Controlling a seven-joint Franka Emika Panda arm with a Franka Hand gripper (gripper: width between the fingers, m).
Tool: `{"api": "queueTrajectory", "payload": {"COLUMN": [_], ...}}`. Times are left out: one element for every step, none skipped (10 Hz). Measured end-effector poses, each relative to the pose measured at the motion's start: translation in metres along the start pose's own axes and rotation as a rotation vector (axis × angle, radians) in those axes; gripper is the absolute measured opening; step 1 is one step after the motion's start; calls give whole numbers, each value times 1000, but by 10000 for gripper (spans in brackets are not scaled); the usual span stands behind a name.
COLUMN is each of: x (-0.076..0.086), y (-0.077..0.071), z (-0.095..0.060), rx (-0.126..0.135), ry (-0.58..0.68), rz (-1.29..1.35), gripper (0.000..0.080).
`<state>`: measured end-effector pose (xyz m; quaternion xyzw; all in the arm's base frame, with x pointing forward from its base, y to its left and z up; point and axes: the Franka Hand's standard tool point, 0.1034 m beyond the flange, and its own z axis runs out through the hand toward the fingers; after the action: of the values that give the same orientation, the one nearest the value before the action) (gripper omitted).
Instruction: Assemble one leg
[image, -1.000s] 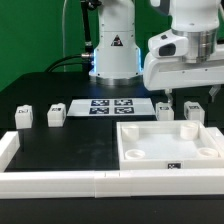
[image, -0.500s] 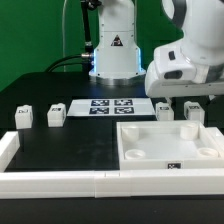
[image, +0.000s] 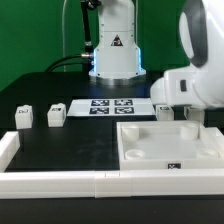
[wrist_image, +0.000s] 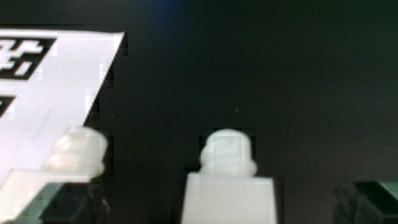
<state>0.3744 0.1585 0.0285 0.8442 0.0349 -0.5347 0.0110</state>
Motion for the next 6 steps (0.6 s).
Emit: {"api": "queueTrajectory", "payload": {"x": [5,6,10,13,13,13], "y": [-3,-2,0,1,1,1], "z": [0,2,5,9,12,13], "rx": [-2,-1,2,4,3,3], "ry": [12,16,23,30,27,25], "rz": [-3,-5,-4,-1,-1,-1], "gripper": [649,649,649,649,649,649]}}
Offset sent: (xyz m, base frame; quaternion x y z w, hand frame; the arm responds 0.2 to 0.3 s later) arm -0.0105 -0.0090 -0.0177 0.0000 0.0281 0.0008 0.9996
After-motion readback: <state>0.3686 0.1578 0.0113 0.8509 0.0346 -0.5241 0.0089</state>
